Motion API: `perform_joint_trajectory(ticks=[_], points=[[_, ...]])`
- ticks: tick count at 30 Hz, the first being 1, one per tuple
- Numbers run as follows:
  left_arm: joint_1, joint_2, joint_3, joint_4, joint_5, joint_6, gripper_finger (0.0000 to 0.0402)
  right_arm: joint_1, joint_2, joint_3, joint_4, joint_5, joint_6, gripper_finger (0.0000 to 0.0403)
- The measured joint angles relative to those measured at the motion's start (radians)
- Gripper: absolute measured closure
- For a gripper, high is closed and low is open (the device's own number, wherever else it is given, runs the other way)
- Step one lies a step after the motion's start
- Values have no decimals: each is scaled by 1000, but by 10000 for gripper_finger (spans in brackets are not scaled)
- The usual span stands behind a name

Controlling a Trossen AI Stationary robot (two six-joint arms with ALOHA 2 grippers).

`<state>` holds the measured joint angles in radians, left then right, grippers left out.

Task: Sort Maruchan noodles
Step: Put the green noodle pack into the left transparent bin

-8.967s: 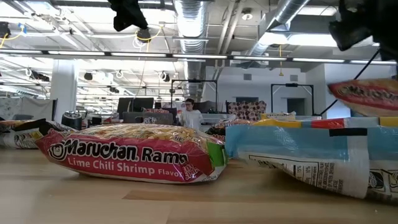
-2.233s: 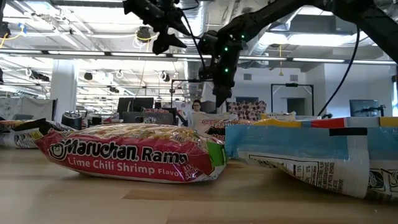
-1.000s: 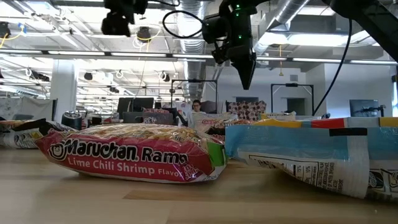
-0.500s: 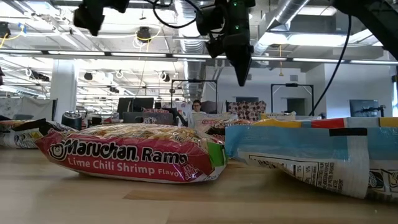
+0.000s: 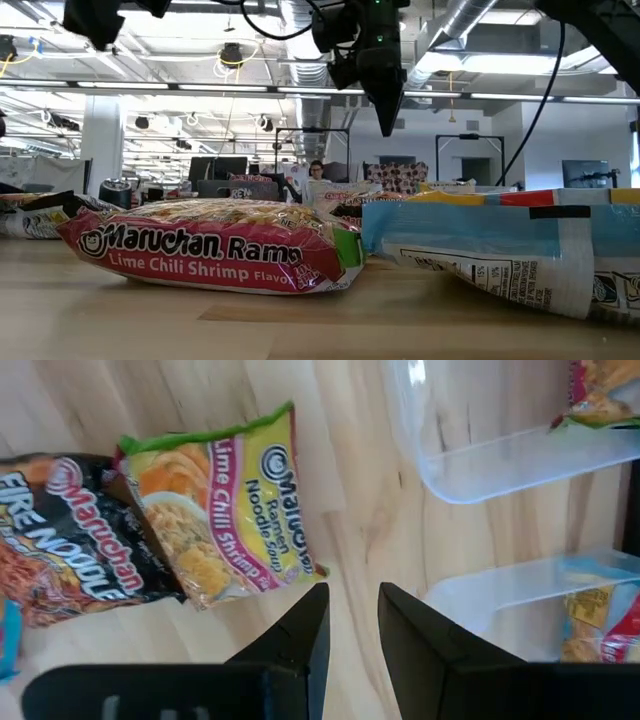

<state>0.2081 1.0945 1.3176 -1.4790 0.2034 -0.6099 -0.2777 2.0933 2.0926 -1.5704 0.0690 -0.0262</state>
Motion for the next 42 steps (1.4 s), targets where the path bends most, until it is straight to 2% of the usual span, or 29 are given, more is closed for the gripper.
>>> perform_joint_trajectory(ticks=[2,8,13,21,25,33,42], points=[[-28,-7,-24,0,9,-12,229,9,0,0,0,-1,18,290],[-96,-15,-88,6,121,-22,229,53,0,0,0,-33,102,290],[-155,-15,-132,60,181,-94,229,107,0,0,-1,-75,172,290],[-306,-15,-144,166,194,-237,229,210,0,0,-1,-98,236,290],[-400,-15,-144,231,149,-320,229,261,0,0,0,-98,307,290],[-580,-12,-144,278,-18,-530,229,363,0,0,-1,-98,378,290],[-755,-6,-143,396,-180,-721,229,422,0,0,5,-97,448,290]])
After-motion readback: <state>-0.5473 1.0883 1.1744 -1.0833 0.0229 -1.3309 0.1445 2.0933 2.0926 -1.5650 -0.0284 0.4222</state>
